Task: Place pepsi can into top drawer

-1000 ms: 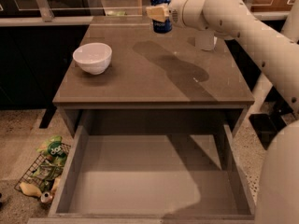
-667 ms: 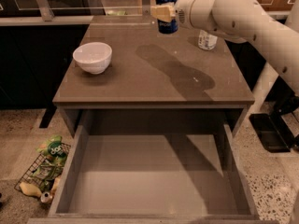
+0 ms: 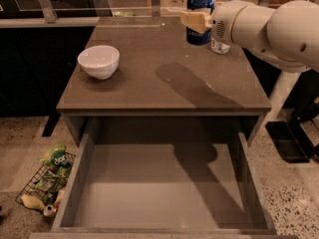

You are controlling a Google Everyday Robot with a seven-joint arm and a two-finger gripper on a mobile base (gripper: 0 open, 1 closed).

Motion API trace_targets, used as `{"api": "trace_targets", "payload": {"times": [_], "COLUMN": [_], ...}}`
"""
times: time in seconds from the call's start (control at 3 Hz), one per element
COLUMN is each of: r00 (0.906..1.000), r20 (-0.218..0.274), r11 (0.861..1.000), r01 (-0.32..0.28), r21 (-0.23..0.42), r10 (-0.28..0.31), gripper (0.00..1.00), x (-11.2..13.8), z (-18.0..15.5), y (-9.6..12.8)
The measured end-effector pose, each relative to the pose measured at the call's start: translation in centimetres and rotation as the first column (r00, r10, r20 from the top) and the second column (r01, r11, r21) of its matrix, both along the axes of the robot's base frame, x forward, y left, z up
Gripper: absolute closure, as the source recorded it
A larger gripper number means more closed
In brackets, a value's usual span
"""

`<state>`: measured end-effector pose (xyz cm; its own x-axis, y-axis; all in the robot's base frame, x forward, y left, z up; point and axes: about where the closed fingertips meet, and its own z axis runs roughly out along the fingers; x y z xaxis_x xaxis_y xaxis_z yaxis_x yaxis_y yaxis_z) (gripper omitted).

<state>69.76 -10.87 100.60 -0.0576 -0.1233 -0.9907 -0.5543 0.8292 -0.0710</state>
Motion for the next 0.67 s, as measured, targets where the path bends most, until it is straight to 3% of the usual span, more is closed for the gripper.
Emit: {"api": "trace_targets", "payload": {"times": [0.67], "r00": [0.9998], "r20": [-0.003], "r11": [1.000], "r01": [-0.021], "r21": [0.005], "r10": [0.021], "gripper": [1.00], "x": [0.11], "z": [-0.10], "y": [0.44]}}
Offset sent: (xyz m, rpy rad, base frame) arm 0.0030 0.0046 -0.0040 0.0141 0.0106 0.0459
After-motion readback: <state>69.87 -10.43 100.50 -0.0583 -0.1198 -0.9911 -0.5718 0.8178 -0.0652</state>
